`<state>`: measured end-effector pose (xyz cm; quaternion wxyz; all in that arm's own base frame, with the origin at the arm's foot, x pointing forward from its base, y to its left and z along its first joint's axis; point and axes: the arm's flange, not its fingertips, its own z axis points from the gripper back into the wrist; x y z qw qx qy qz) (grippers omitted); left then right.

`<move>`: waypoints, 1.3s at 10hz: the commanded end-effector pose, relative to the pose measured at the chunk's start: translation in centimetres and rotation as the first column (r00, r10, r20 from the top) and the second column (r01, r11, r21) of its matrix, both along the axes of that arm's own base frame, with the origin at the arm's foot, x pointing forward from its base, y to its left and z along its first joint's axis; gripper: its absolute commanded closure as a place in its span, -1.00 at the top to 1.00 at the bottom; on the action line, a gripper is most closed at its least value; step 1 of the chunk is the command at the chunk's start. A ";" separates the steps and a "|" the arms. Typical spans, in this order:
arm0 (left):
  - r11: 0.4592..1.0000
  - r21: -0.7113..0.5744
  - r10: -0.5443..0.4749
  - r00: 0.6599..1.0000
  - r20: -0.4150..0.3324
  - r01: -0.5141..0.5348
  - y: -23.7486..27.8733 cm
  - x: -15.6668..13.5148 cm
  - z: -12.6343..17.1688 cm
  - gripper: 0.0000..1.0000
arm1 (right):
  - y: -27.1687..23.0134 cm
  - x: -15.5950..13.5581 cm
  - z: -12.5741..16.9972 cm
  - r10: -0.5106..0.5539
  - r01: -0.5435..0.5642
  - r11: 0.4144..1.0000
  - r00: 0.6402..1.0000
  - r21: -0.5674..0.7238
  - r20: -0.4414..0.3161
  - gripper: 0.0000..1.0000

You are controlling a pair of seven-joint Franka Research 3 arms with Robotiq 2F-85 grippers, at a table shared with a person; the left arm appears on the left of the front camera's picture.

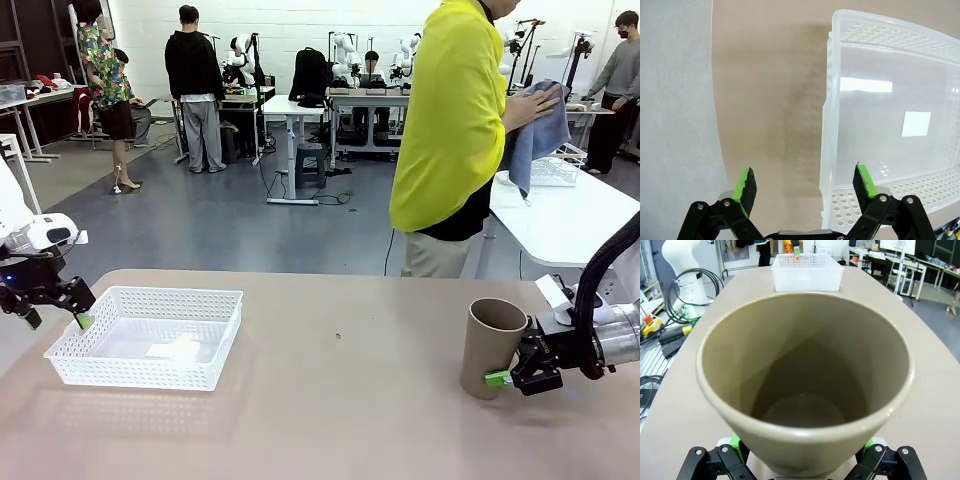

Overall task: Clean and organize the cups into the basket.
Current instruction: Pick up the Organizing basket and move it to the center of the table, then pick up the Reusable plastic cup from the right side of the table and place it inside the Organizing basket.

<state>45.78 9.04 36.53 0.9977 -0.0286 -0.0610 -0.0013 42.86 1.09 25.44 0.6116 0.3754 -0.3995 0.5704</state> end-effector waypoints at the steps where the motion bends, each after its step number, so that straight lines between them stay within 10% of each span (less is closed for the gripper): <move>1: 0.999 0.030 0.023 1.000 -0.012 -0.022 -0.4 1.1 -0.4 1.00 | 1.0 1.0 -0.1 -0.011 0.011 1.000 1.000 0.023 -0.011 1.00; 6: 0.998 0.053 0.024 0.997 -0.072 -0.020 -0.9 2.6 -2.1 1.00 | 2.2 1.0 -0.1 0.023 -0.024 0.998 1.000 0.058 0.017 0.83; 7: 0.999 0.039 0.014 0.997 -0.081 -0.011 -0.9 2.9 -2.3 -0.10 | 2.3 1.0 -0.1 0.025 -0.026 0.998 1.000 0.052 0.011 -0.20; 8: 0.999 0.034 0.016 0.996 -0.088 -0.013 -0.9 2.9 -2.3 -0.12 | 2.2 1.0 -0.1 0.025 -0.025 0.998 1.000 0.054 0.013 -0.37; 9: 0.999 0.037 0.019 0.996 -0.090 -0.016 -0.9 2.9 -2.3 -1.00 | 2.2 1.0 -0.2 0.025 -0.026 0.998 1.000 0.055 0.012 -1.00; 11: 0.999 0.040 0.024 0.996 -0.088 -0.021 -0.9 2.8 -2.1 -1.00 | 2.1 1.1 -0.2 0.025 -0.026 0.998 1.000 0.056 0.008 -1.00; 12: 0.999 0.039 0.028 0.995 -0.091 -0.024 -0.9 2.9 -2.1 -0.63 | 2.1 1.1 -0.2 0.027 -0.027 0.998 1.000 0.055 0.008 -0.56; 13: 0.999 0.038 0.031 0.995 -0.092 -0.028 -0.9 2.9 -2.2 -0.81 | 2.1 1.1 -0.2 0.027 -0.027 0.998 1.000 0.057 0.010 -0.57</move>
